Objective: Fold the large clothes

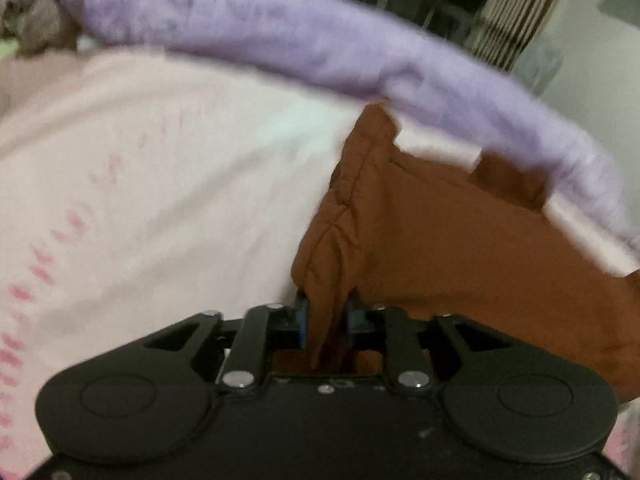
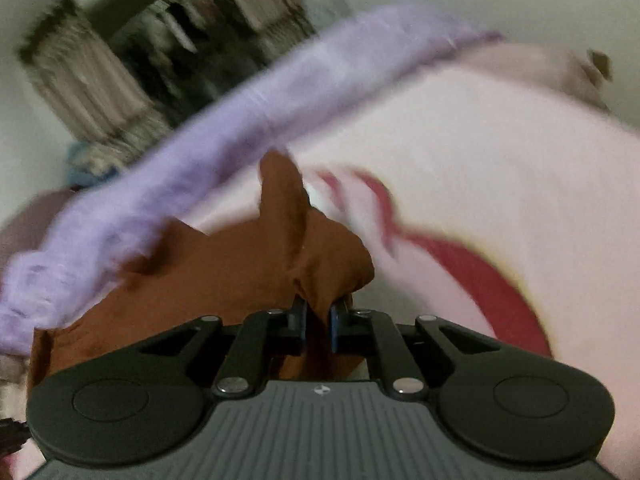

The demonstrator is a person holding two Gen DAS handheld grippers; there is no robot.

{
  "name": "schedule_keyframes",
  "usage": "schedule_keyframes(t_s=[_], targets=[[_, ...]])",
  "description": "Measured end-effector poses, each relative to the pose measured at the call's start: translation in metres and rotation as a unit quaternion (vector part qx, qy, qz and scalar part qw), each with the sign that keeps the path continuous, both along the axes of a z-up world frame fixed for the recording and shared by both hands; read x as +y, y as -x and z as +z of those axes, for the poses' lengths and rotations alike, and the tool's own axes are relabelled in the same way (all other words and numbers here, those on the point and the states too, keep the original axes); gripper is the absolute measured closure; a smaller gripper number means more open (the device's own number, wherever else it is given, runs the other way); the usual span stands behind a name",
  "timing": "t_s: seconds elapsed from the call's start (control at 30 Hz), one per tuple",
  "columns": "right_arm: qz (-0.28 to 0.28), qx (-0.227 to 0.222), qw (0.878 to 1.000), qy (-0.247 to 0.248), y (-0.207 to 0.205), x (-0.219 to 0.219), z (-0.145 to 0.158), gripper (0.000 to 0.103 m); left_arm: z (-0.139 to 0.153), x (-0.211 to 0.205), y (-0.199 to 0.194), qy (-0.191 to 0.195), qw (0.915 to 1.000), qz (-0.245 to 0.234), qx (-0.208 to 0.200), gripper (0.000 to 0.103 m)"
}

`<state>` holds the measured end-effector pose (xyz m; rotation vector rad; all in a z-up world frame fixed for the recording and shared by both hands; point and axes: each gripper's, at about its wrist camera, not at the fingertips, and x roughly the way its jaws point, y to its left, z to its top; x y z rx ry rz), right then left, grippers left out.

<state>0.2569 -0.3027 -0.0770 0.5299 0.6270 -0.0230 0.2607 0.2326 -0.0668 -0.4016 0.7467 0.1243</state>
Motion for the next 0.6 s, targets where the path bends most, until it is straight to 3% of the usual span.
schedule_keyframes(t_s=[0.1,0.17,0.2,0.23,0.3,0.43,0.5,0.6], targets=[[-0.014,-0.009,1.0,-0.017,-0.004,0.0,-0.022,0.074,0.005,-0.007,-0.003,-0.021,0.9995,0.019,-0.014,0.069],[-0.021,-0.006,0.999,0.028,-0.007,0.004,-0.008,0.048,0.024,-0.015,0.0,-0.069,0.9971,0.022,-0.024,0.057],[-0.033,-0.003,0.998,0.057,-0.006,0.007,0.0,0.027,0.034,-0.02,0.002,-0.101,0.9942,0.023,-0.029,0.047],[-0.049,-0.002,0.995,0.085,-0.005,0.009,0.009,0.019,0.042,-0.02,0.003,-0.125,0.991,0.028,-0.038,0.041],[-0.075,-0.016,0.991,0.107,-0.001,0.006,0.025,0.02,0.061,-0.024,0.008,-0.142,0.9871,0.031,-0.068,0.021],[-0.124,-0.088,0.983,0.106,0.006,0.006,0.056,0.03,0.088,-0.036,-0.005,-0.129,0.9837,0.016,-0.125,0.012],[-0.116,-0.123,0.979,0.113,0.001,0.02,0.068,0.035,0.094,-0.056,-0.024,-0.124,0.983,0.001,-0.135,0.006],[-0.048,-0.141,0.982,0.113,-0.016,0.057,0.075,0.053,0.092,-0.102,-0.054,-0.127,0.9829,-0.04,-0.128,0.006]])
